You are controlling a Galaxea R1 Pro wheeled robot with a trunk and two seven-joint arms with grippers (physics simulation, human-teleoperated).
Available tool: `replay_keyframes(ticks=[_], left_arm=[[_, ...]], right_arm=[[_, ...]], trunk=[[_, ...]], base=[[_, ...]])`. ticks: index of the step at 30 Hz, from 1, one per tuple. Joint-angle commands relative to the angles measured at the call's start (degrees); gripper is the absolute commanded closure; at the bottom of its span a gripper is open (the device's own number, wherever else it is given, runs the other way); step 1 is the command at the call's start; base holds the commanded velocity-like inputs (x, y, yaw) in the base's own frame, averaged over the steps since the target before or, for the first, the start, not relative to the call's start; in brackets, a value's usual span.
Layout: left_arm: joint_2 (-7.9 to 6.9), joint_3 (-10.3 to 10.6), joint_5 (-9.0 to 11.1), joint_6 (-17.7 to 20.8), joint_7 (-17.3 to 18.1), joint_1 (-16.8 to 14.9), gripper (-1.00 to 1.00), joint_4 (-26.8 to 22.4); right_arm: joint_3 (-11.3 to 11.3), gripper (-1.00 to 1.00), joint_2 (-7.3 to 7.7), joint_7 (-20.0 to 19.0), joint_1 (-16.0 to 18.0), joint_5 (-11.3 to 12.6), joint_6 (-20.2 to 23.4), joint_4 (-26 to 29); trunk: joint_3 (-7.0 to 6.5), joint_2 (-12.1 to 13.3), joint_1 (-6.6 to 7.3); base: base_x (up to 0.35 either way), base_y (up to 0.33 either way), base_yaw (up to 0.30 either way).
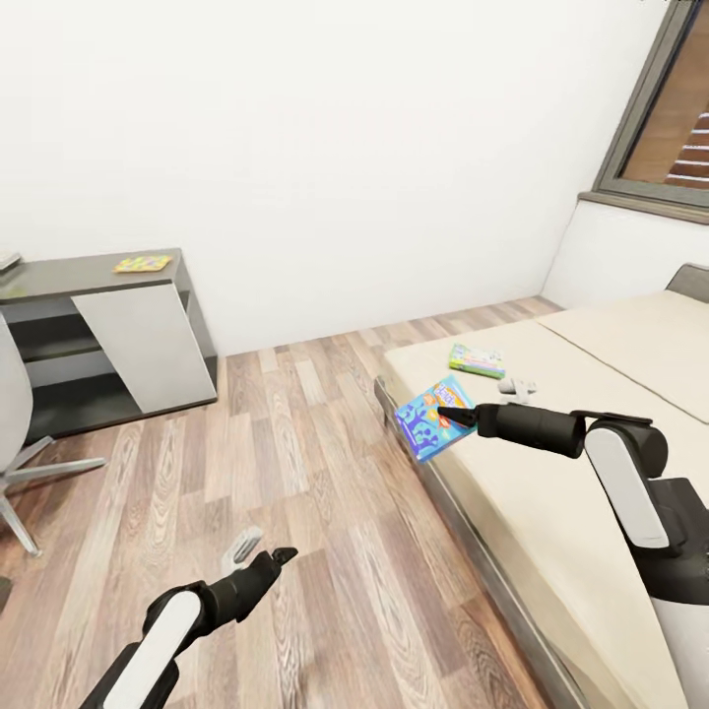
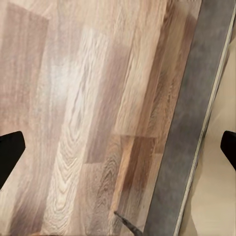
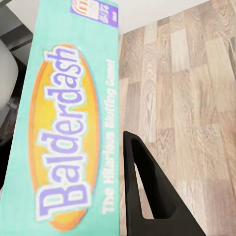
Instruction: Put all the toys in the child's room - the three board games (two on the bed and one on the table), the two jigsaw puzzles on the table, and the tennis ball on the table - inside the toy box on the table in the child's room.
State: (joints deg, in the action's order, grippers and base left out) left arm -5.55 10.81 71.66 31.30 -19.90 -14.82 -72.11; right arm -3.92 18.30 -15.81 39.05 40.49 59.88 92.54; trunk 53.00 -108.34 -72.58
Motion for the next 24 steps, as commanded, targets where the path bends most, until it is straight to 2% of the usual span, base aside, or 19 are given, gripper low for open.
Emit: replay_keyframes(ticks=[1,7,18,24], left_arm=[[0.0,0.1,0.25,-0.06,-0.53,-0.03,-1.0,-0.04],[0.45,0.09,-0.83,-0.82,-0.7,-0.03,-1.0,0.17],[0.62,0.13,-0.76,-1.06,-0.82,-0.03,-1.0,0.22],[-0.12,-0.19,-0.83,-1.09,-0.11,0.07,-1.0,0.37]], right_arm=[[-0.07,1.0,0.02,-0.54,0.03,-0.62,0.12,0.01],[-0.27,1.0,-0.01,-0.54,-0.02,-0.6,0.12,0.01],[-0.28,1.0,-0.07,-0.54,-0.22,-0.62,0.12,0.01],[-0.29,1.0,-0.1,-0.55,-0.35,-0.6,0.12,0.01]], trunk=[[-0.14,0.39,0.23],[-1.21,2.8,1.55],[-3.19,7.21,3.97],[-4.27,9.62,5.28]], base=[[0.0,0.0,0.002],[0.0,0.0,0.0],[0.0,0.0,0.0],[0.0,0.0,0.0]])
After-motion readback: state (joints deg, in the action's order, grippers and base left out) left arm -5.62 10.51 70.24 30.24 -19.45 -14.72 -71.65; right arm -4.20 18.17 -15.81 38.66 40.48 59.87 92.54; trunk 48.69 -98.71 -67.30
